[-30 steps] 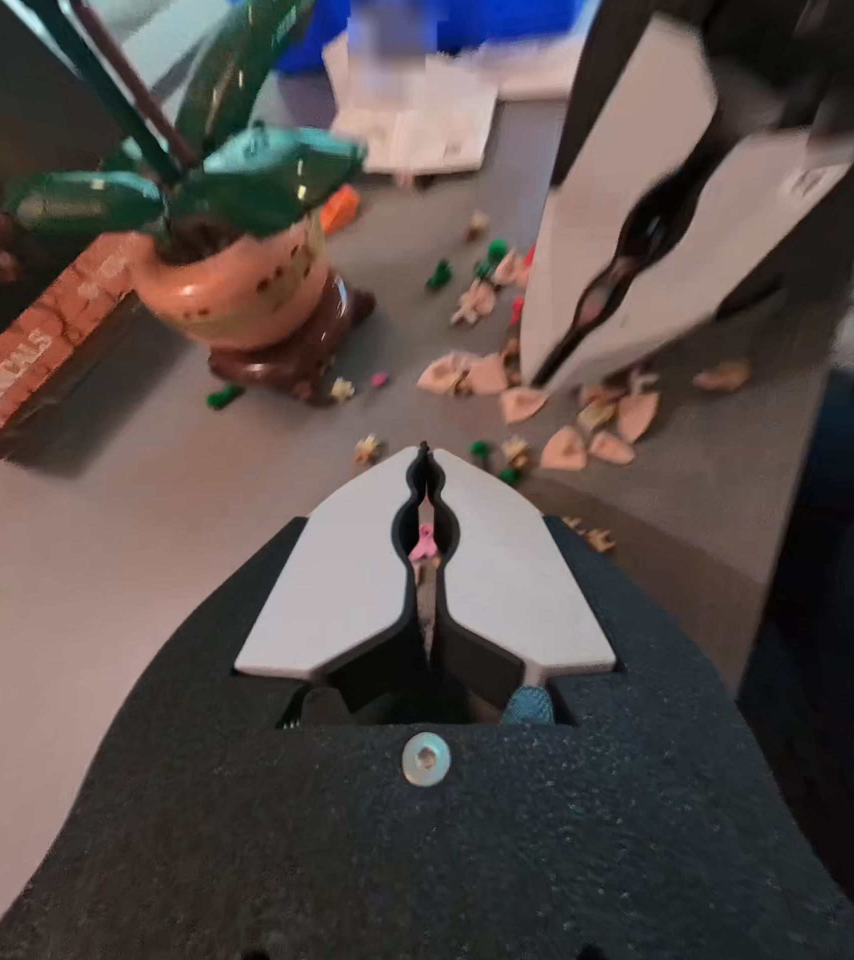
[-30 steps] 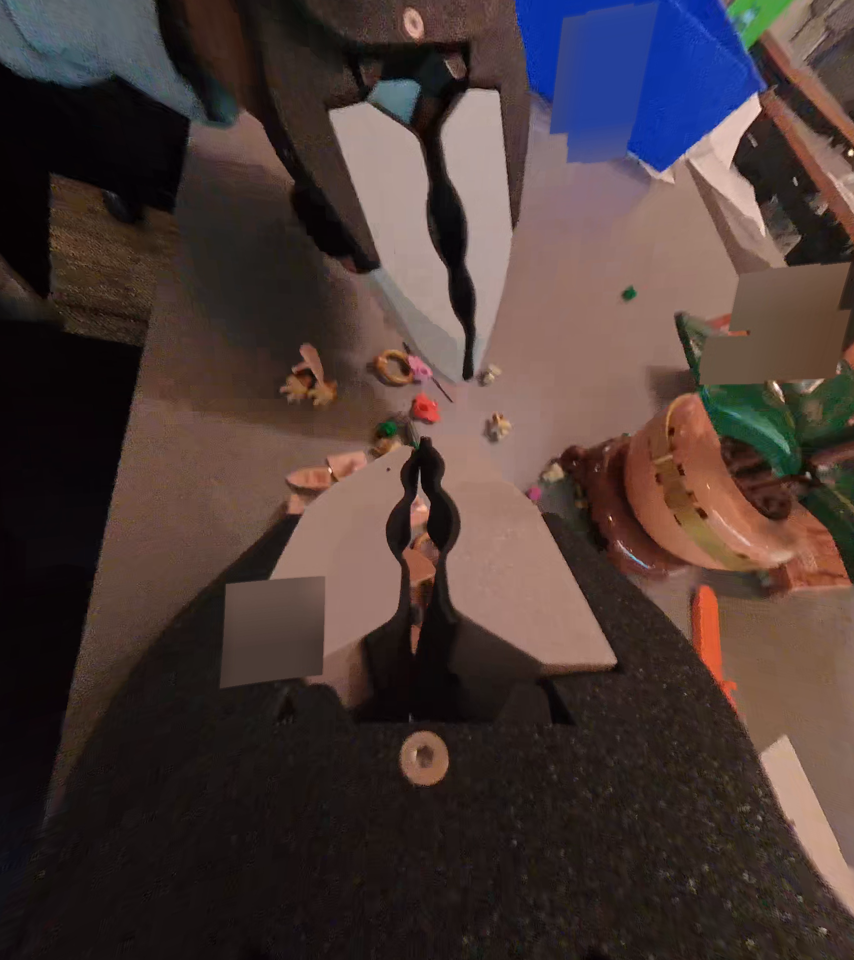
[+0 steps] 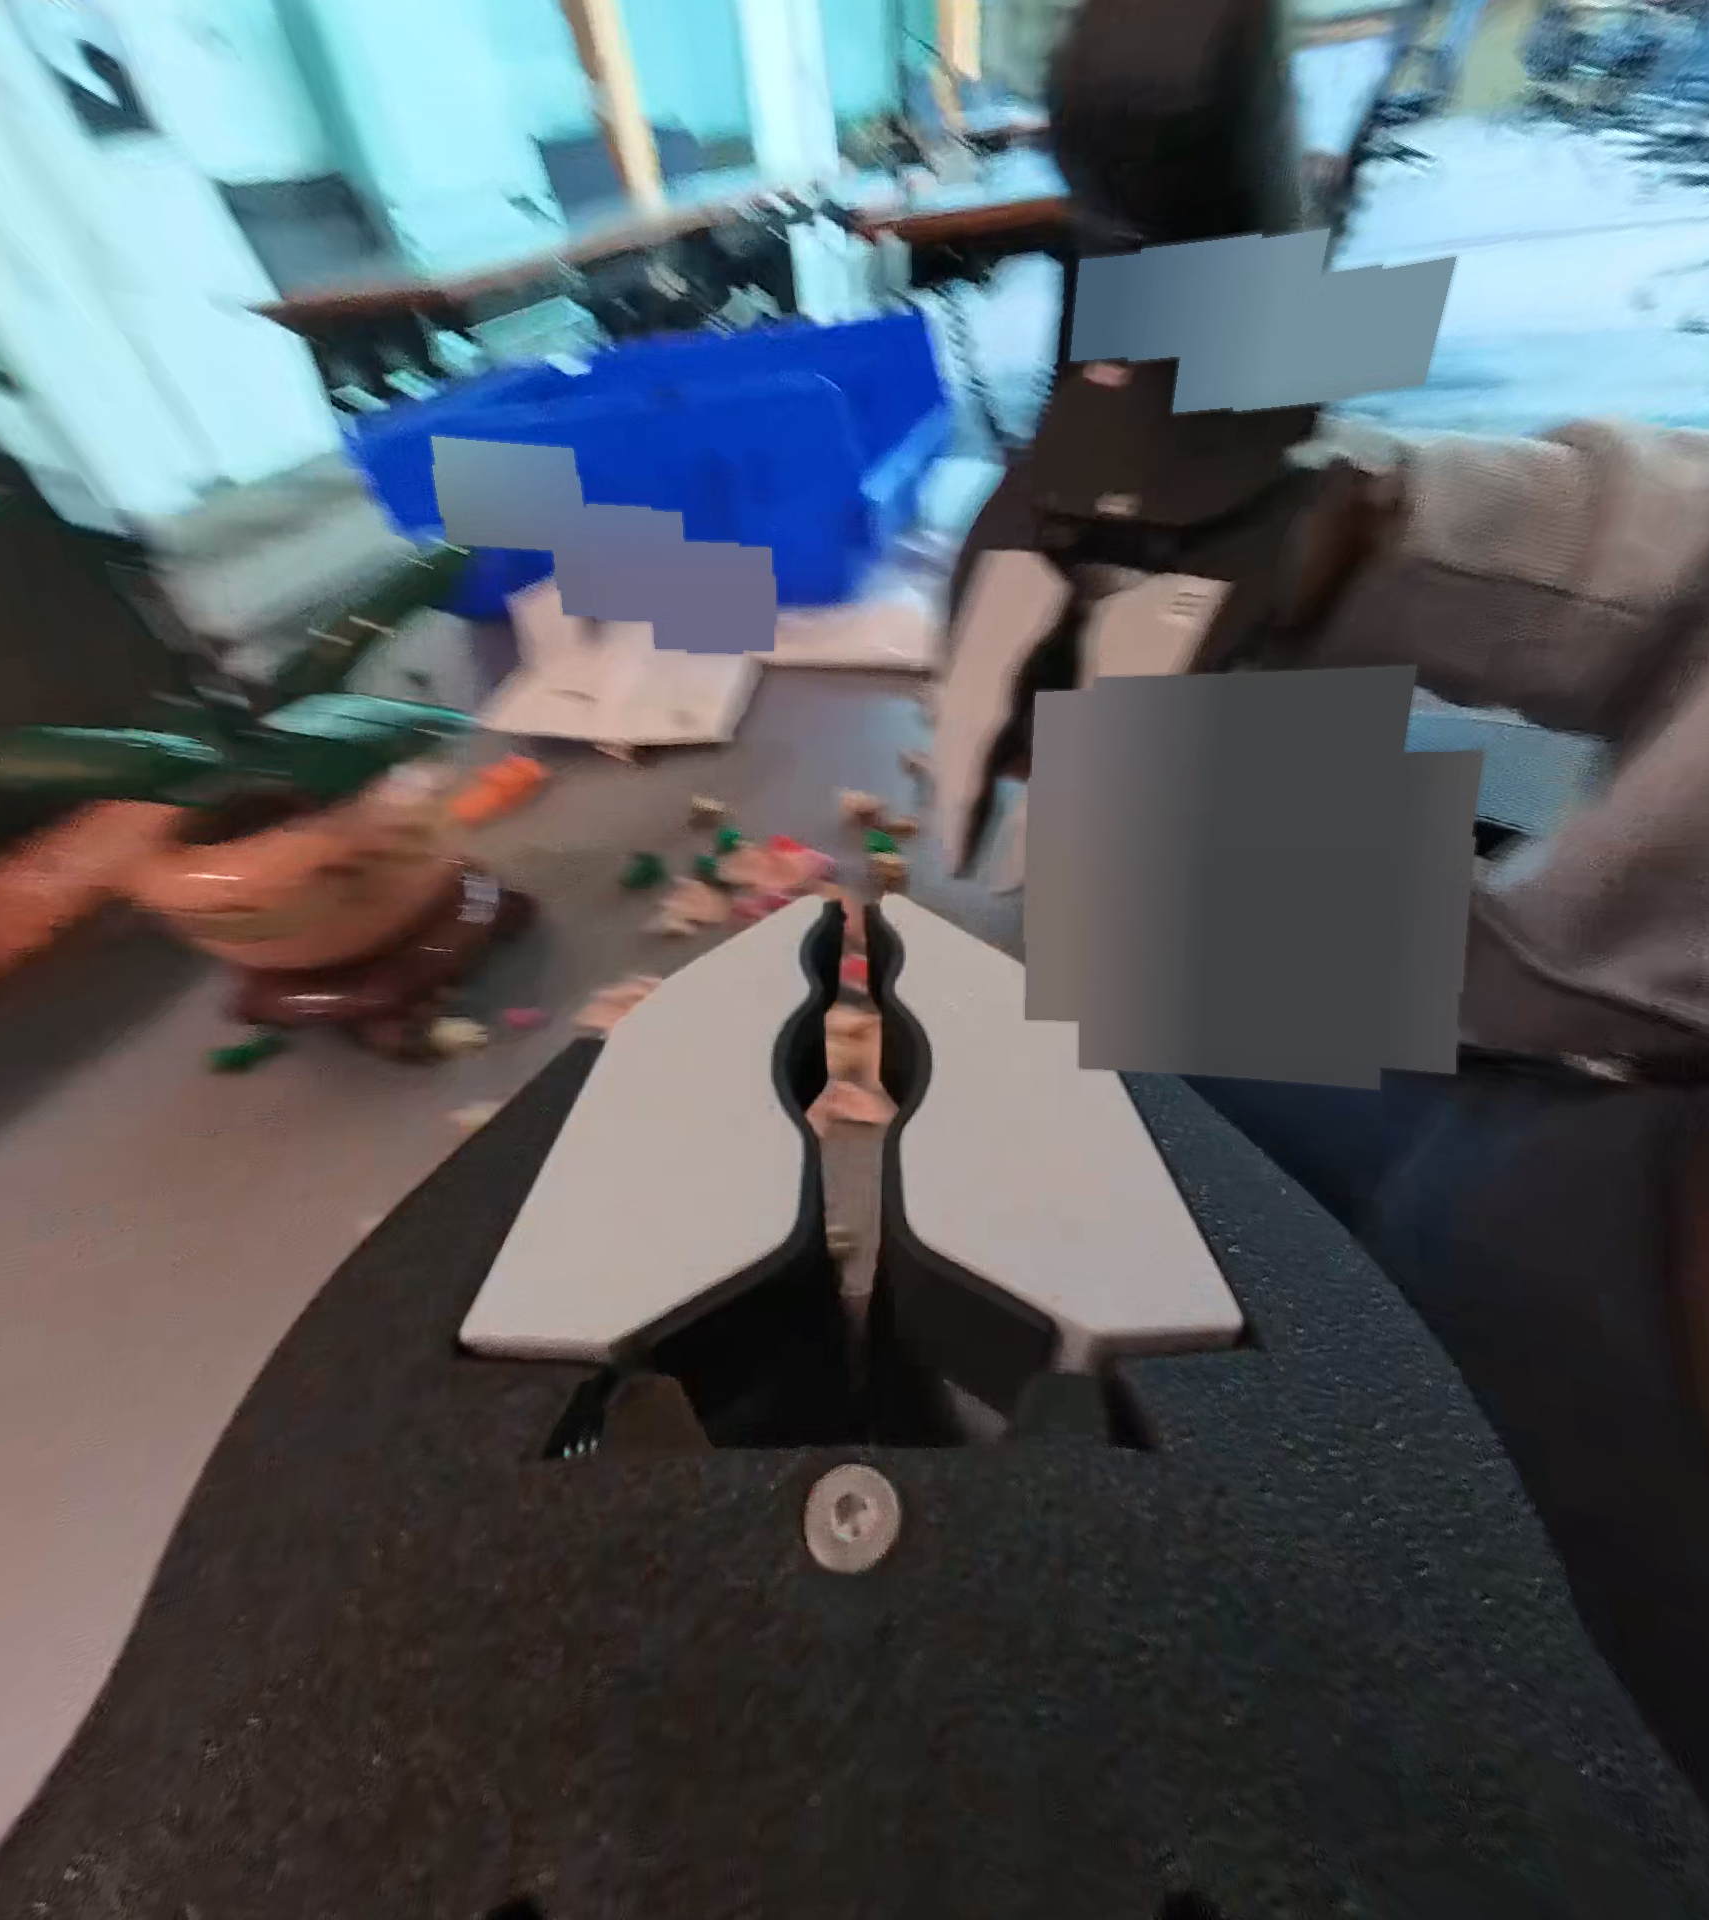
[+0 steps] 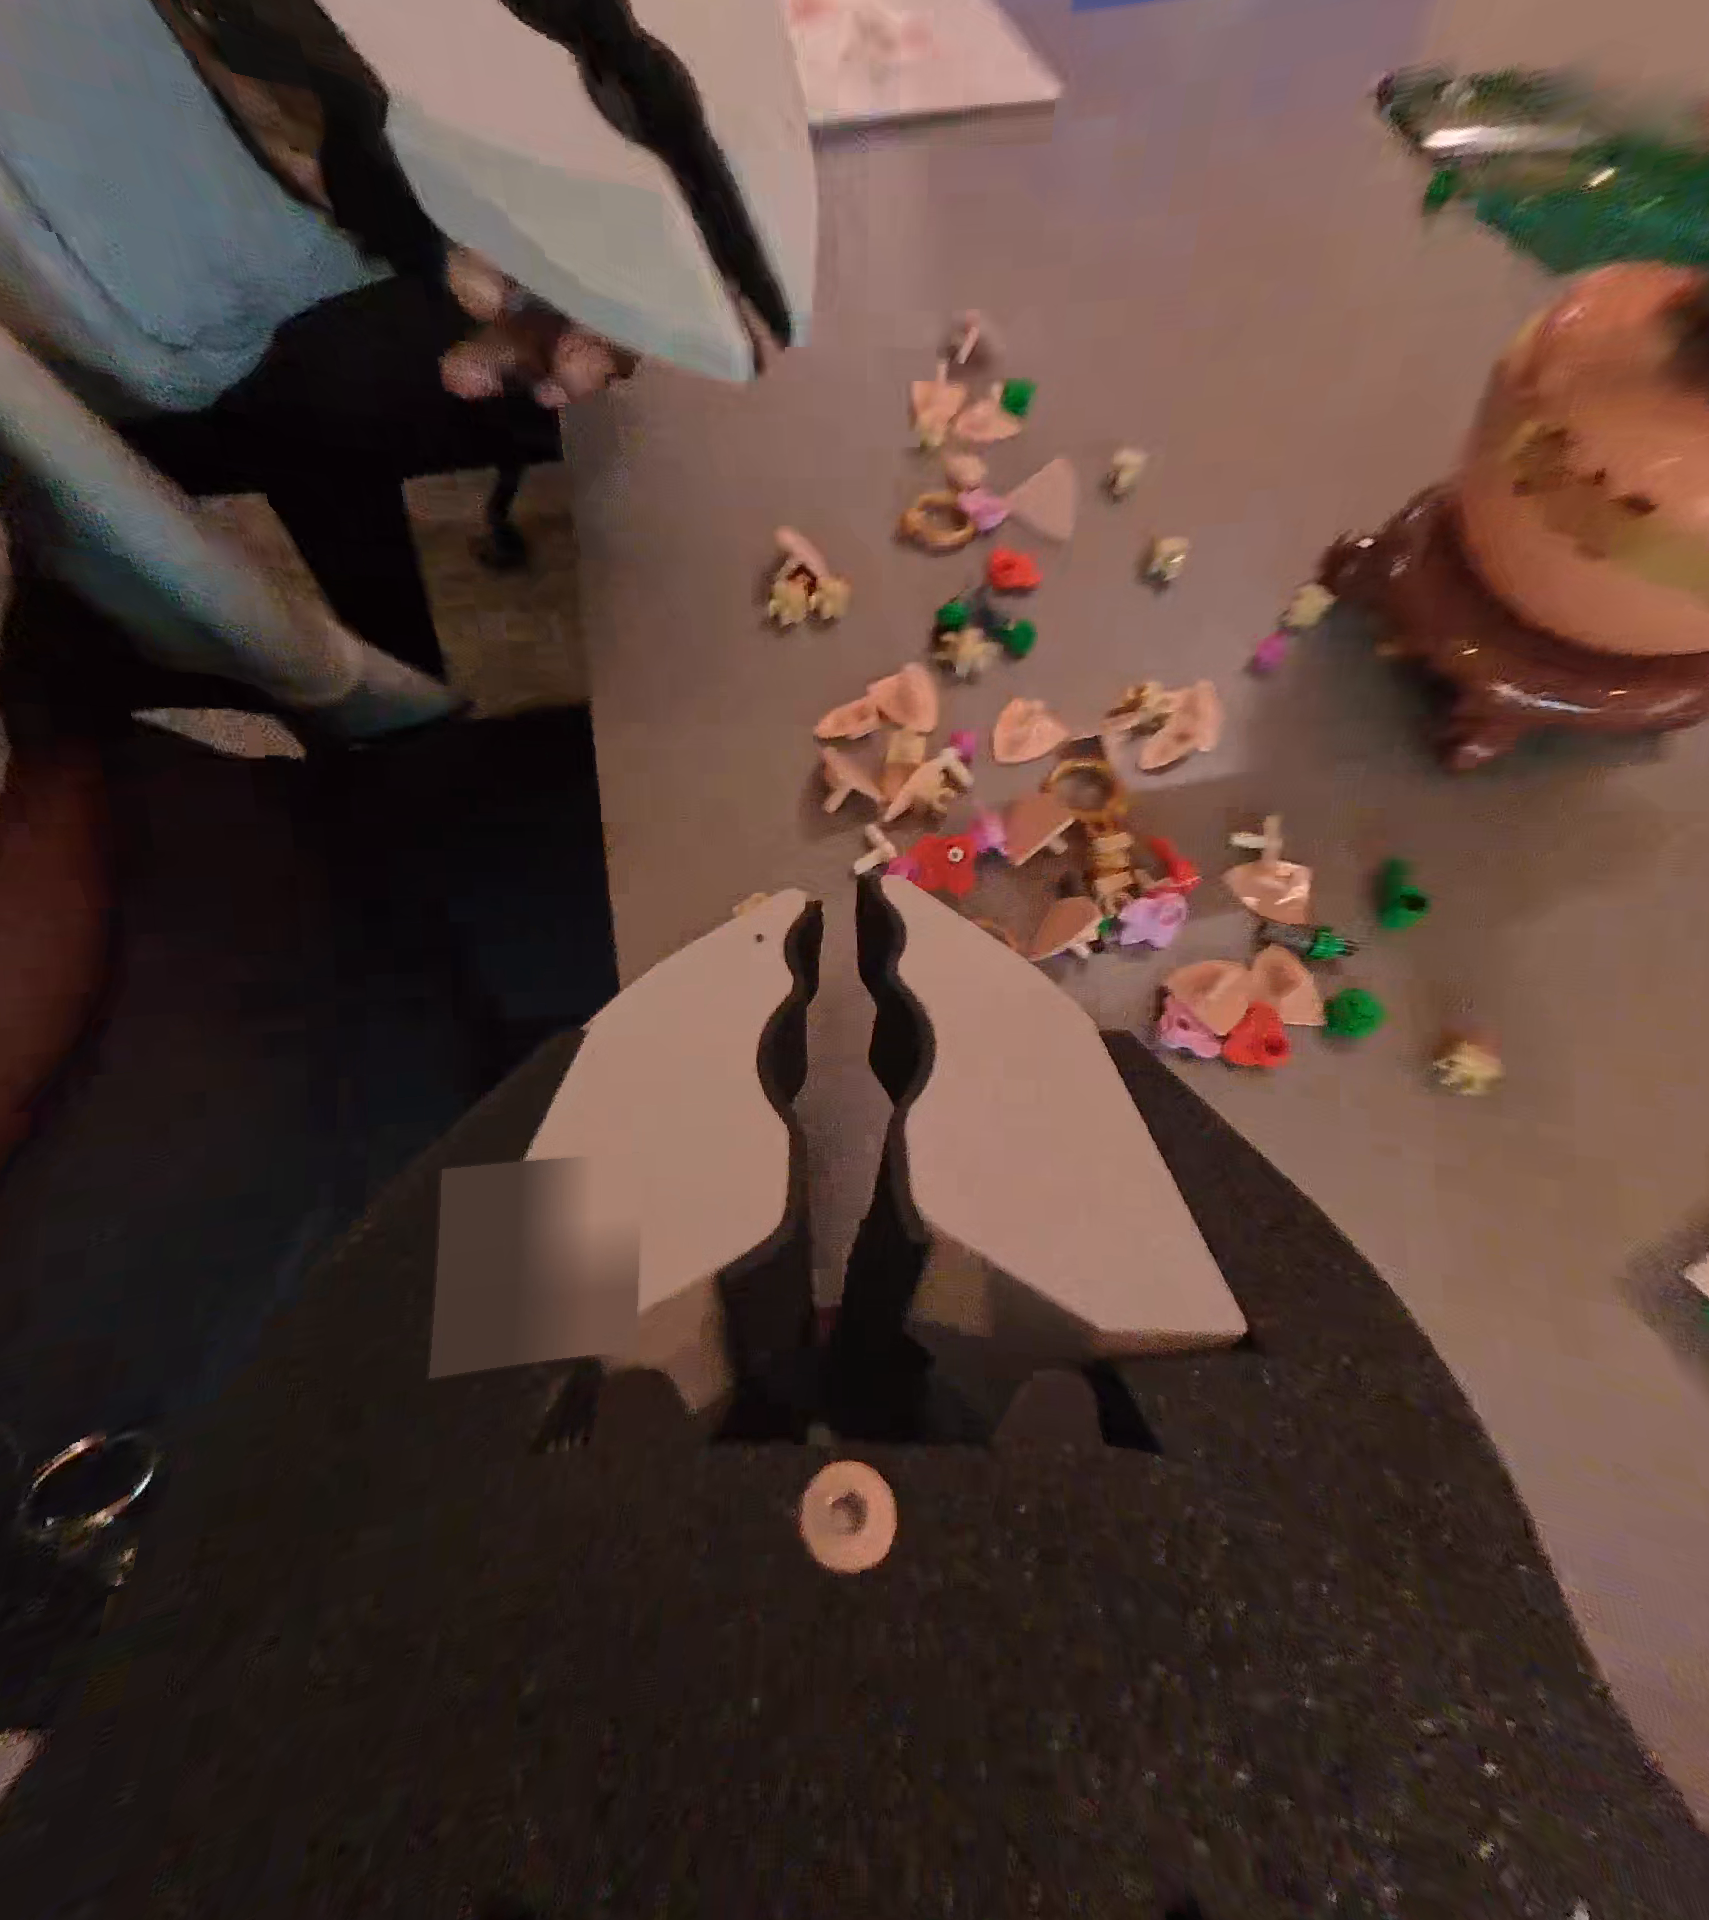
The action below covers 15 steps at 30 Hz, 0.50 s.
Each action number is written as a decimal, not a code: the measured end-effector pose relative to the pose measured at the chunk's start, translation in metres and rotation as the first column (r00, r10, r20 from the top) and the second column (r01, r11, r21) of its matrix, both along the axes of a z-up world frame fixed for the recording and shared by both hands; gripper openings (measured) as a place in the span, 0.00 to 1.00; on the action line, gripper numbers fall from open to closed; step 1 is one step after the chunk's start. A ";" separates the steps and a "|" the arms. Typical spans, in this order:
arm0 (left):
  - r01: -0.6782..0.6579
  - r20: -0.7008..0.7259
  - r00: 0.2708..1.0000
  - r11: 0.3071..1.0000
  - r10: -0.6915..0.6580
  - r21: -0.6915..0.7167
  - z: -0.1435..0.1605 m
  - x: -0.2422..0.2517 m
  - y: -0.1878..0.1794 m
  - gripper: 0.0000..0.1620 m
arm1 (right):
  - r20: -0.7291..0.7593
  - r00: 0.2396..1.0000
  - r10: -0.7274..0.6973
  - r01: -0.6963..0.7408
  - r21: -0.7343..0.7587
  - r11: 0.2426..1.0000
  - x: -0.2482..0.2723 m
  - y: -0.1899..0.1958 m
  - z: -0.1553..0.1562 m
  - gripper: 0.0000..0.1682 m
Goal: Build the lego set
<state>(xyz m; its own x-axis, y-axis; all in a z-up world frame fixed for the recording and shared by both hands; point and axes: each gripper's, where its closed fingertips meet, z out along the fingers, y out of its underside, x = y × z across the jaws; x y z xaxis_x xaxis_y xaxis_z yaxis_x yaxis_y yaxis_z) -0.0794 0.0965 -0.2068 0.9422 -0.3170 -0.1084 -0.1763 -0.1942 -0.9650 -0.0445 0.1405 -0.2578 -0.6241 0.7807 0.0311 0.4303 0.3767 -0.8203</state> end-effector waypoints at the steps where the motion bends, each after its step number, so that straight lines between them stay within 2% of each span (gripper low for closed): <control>1: 0.065 0.028 0.998 0.996 -0.063 -0.065 -0.012 0.015 -0.001 0.03 | 0.041 0.999 0.027 -0.028 0.033 0.999 -0.001 -0.001 -0.008 0.04; 3: 0.110 0.058 0.993 0.982 -0.102 -0.154 -0.029 0.033 0.002 0.05 | 0.072 0.996 0.051 -0.059 0.111 0.992 -0.008 0.004 -0.018 0.04; 5: 0.123 0.062 0.992 0.969 -0.112 -0.216 -0.042 0.042 0.005 0.05 | 0.131 0.987 0.089 -0.104 0.107 0.989 -0.010 0.002 -0.025 0.04; 10: 0.023 0.029 0.999 0.932 -0.014 -0.361 -0.065 0.032 0.017 0.05 | 0.149 0.982 0.116 -0.137 0.144 0.980 -0.020 0.000 -0.029 0.05; 15: -0.010 0.061 0.997 0.878 0.045 -0.478 -0.079 0.022 0.020 0.06 | 0.155 0.971 0.180 -0.202 0.139 0.970 -0.026 -0.003 -0.029 0.11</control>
